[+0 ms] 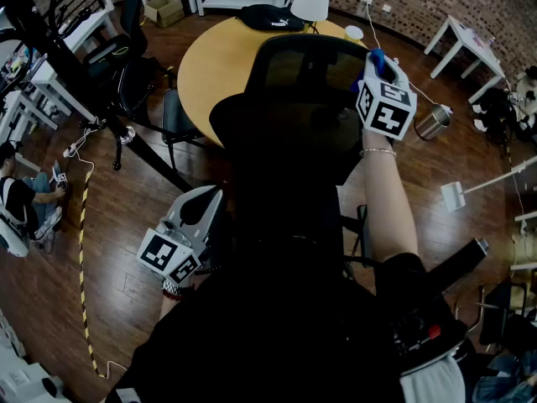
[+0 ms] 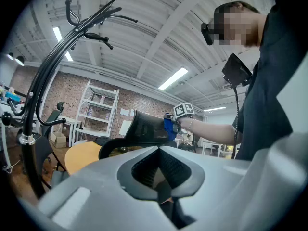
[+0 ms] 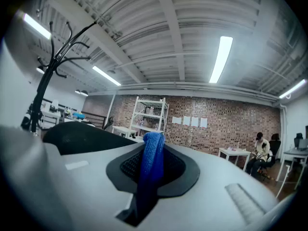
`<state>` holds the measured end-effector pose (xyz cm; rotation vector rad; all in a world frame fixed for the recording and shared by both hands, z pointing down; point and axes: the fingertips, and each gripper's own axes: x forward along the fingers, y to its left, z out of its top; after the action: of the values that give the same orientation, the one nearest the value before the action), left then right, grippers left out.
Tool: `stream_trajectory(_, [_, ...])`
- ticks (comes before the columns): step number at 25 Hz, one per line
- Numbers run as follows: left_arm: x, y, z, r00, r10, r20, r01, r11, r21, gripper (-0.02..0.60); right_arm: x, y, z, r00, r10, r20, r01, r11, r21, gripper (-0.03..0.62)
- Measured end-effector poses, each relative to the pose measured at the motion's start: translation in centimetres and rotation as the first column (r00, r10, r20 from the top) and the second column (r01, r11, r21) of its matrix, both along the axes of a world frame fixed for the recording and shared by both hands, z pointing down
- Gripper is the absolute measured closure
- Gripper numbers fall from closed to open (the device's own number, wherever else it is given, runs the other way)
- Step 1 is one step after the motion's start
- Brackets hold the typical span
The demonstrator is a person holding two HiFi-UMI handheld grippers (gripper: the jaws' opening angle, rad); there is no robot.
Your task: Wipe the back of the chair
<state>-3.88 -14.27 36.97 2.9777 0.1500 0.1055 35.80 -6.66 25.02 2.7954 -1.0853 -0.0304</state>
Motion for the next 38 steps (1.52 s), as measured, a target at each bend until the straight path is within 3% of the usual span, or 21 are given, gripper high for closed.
stream_trajectory(7, [1.0,0.3,-0.1,1.000,0.007,-0.024,-0.007,1.000,0.004,0.575,0.7,-1.8,-1.0,0.991,0.082,-0.103,-0.095,0.988,-0.123,0.556])
stream_trajectory(20, [1.4,2.9,-0.1,0.998,0.066,0.006,-0.066,0.998,0.025,0.575,0.8,-2.5,0.7,0.998,0.068,-0.007,-0.068,0.981,-0.184,0.556])
stream_trajectory(27, [2.7,3.2,-0.7,0.999,0.038,-0.004,-0.038,0.999,0.037,0.575,0.9,-6.1,0.6,0.998,-0.049,0.033,0.053,0.989,-0.138,0.556])
stream_trajectory(33, [3.7,1.7,0.1,1.000,0.012,-0.006,-0.012,0.999,0.034,0.575,0.8,-9.0,1.5,0.995,-0.090,0.052,0.095,0.992,-0.088,0.556])
stream_trajectory(38, [3.9,0.6,1.4,1.000,0.012,0.005,-0.012,0.998,0.058,0.575,-2.6,-12.5,1.4,0.977,-0.210,0.034,0.211,0.977,-0.042,0.556])
